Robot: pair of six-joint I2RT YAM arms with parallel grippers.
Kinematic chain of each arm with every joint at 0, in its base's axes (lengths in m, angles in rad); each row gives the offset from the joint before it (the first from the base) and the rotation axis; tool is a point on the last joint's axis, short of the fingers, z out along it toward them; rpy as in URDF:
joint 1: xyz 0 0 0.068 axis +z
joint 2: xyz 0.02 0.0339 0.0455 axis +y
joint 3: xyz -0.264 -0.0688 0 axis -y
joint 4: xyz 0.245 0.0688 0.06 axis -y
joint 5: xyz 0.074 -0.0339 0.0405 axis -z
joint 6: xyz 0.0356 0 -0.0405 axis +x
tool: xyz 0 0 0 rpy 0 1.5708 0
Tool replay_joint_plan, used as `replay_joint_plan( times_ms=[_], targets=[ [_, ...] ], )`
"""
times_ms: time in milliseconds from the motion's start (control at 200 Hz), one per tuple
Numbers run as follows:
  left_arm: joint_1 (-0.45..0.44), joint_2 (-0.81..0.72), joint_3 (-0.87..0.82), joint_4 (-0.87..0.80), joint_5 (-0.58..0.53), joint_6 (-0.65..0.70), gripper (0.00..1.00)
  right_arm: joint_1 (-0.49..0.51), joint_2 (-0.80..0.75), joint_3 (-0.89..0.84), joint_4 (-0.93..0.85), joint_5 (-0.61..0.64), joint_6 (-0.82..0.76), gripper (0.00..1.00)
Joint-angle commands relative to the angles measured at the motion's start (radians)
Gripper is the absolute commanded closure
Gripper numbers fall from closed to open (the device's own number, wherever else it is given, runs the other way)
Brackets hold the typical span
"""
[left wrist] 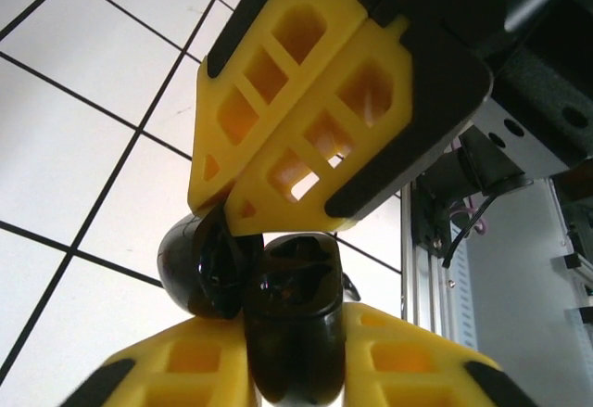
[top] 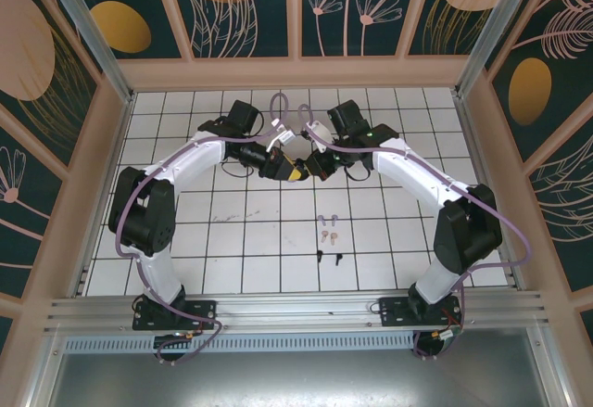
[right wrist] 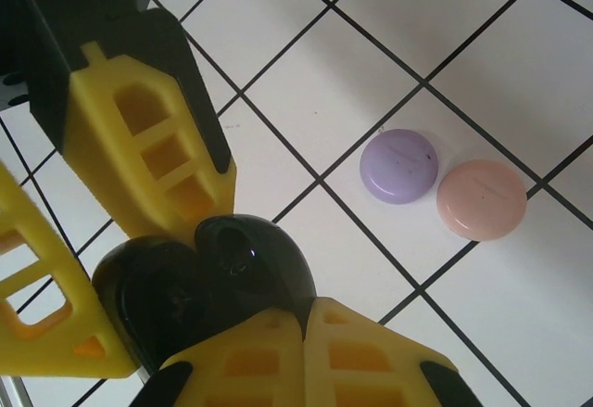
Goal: Insert wireless bluetooth earbuds into charging case
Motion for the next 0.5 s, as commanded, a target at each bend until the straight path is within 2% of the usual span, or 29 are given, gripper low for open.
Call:
replay_joint_plan(
  times_ms=[0, 130, 215, 250, 325, 450, 495],
  targets=[
    [-0.017, -0.043, -0.012, 0.079, 0.105, -0.006, 0.88, 0.015, -0.014, 0.029, 0.048, -0.047, -0.003, 1.0],
    [-0.017, -0.06, -0.041, 0.139, 0.106, -0.044, 1.0, 0.014, -0.02, 0.03, 0.054, -0.038, 0.008, 1.0],
    [-0.017, -0.075, -0.07, 0.193, 0.102, -0.078, 1.0, 0.013, -0.025, 0.032, 0.064, -0.015, 0.019, 1.0],
    [-0.017, -0.082, -0.083, 0.219, 0.096, -0.096, 1.0, 0.011, -0.029, 0.029, 0.069, -0.001, 0.027, 0.93],
    [-0.017, -0.104, -0.117, 0.284, 0.074, -0.136, 1.0, 0.001, -0.046, 0.026, 0.084, 0.031, 0.05, 0.7],
    [-0.017, -0.169, -0.196, 0.424, 0.013, -0.218, 1.0, -0.02, -0.109, 0.007, 0.087, 0.054, 0.097, 0.58],
    [-0.017, -0.193, -0.225, 0.476, -0.012, -0.247, 1.0, -0.061, -0.146, -0.014, 0.091, 0.052, 0.115, 0.54]
  ],
)
